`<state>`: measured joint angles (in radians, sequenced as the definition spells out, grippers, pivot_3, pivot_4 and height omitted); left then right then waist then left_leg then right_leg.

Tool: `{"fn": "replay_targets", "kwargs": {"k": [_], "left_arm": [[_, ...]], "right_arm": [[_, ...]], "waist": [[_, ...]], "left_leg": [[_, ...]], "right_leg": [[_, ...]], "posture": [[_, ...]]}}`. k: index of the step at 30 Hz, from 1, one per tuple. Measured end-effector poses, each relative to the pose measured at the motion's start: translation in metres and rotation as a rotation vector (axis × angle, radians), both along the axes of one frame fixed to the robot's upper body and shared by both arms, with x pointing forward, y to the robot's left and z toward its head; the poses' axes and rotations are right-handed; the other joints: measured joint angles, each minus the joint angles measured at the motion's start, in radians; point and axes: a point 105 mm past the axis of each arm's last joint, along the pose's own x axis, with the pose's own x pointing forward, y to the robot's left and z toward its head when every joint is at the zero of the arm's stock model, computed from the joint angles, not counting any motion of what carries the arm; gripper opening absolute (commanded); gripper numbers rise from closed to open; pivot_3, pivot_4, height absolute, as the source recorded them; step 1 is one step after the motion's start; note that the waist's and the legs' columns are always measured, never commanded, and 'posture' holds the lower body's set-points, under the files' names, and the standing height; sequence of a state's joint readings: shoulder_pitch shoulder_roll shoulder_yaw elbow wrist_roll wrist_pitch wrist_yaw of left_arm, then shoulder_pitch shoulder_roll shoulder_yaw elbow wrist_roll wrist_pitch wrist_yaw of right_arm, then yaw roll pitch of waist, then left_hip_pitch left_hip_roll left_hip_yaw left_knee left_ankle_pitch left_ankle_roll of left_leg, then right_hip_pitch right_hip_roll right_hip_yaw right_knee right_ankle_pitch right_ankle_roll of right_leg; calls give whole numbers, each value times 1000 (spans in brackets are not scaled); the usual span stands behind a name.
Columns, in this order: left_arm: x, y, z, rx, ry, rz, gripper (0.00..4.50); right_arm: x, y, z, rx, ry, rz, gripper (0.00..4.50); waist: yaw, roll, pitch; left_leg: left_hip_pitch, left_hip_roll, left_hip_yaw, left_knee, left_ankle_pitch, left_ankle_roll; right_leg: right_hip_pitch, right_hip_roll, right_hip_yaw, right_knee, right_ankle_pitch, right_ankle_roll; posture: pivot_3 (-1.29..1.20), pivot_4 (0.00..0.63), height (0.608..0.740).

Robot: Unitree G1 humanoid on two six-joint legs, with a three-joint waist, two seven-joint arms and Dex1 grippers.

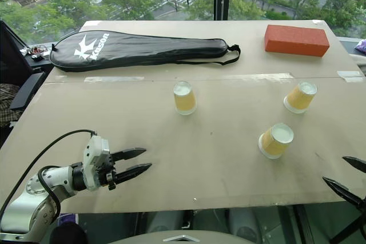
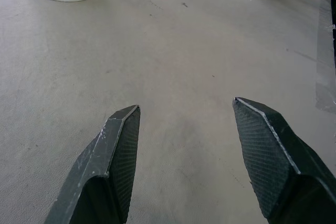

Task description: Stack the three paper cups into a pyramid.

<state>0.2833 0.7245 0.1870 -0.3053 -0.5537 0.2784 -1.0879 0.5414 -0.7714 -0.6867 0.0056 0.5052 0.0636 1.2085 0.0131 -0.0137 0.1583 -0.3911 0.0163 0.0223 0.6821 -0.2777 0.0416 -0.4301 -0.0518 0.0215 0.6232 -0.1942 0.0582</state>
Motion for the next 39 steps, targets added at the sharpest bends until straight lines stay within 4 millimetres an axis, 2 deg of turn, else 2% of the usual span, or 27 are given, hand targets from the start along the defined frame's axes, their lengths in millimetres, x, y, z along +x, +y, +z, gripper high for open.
{"fn": "replay_targets", "kwargs": {"k": [3,5,6,8,15,21,24,27,28,33,35,37,39], "left_arm": [[5,-3,4,-16,-12,-2,2890],[15,-15,21,-66,-64,-40,2890],[16,-26,34,-88,-106,-87,2890],[11,-38,50,-117,-150,-157,2890],[5,-48,51,-123,-138,-225,2890],[4,-51,49,-126,-113,-238,2890],[2,-53,50,-130,-113,-247,2833],[1,-54,51,-129,-120,-249,2833],[1,-55,51,-128,-121,-249,2833],[-1,-54,50,-132,-112,-225,2833],[0,-52,47,-131,-105,-195,2833],[0,-50,46,-129,-103,-176,2833],[0,-49,47,-127,-112,-146,2833]], "right_arm": [[7,6,5,3,-33,-8,4500],[25,33,20,38,-108,32,4500],[32,51,28,60,-133,80,4500],[35,72,37,87,-137,119,4500],[52,103,33,98,-134,111,4500],[67,114,32,107,-153,99,4500],[74,115,28,137,-137,82,3639],[76,115,24,146,-123,78,2345],[76,115,24,147,-123,81,2091],[82,124,29,160,-142,126,2089],[97,141,42,165,-198,188,2089],[106,151,47,168,-218,213,2089],[128,169,53,159,-252,239,2089]], "waist": [[0,0,0],[-1,0,0],[-2,1,0],[-1,1,-1],[0,0,0],[-1,0,0],[-1,0,0],[0,0,0],[0,0,0],[-5,0,0],[-14,0,0],[-17,0,0],[-27,-1,0]], "left_leg": [[0,0,0,0,0,0],[0,0,-1,1,0,0],[1,1,-1,1,0,0],[1,1,0,0,0,0],[-3,0,-1,0,0,0],[-2,0,-1,1,0,0],[-2,0,-1,0,0,0],[-3,0,-1,1,0,0],[-3,-1,-1,0,0,0],[-2,0,0,1,0,0],[-1,0,0,1,0,0],[0,0,-1,1,0,0],[0,1,0,1,0,0]], "right_leg": [[0,0,0,0,0,0],[0,1,0,2,0,0],[0,1,0,2,0,0],[0,1,0,2,0,0],[-2,1,0,1,0,0],[-2,2,0,1,0,0],[-2,2,0,1,0,0],[-2,2,0,1,1,-2],[-2,2,0,1,1,-2],[-2,2,1,1,0,0],[-2,3,1,2,0,0],[-2,3,1,2,0,0],[-2,3,1,2,1,-1]], "posture": [[0,150,740],[0,150,740],[0,150,740],[0,150,740],[0,150,740],[0,150,740],[0,150,740],[0,150,740],[0,150,740],[0,150,740],[0,150,740],[0,150,740],[0,150,740]]}}
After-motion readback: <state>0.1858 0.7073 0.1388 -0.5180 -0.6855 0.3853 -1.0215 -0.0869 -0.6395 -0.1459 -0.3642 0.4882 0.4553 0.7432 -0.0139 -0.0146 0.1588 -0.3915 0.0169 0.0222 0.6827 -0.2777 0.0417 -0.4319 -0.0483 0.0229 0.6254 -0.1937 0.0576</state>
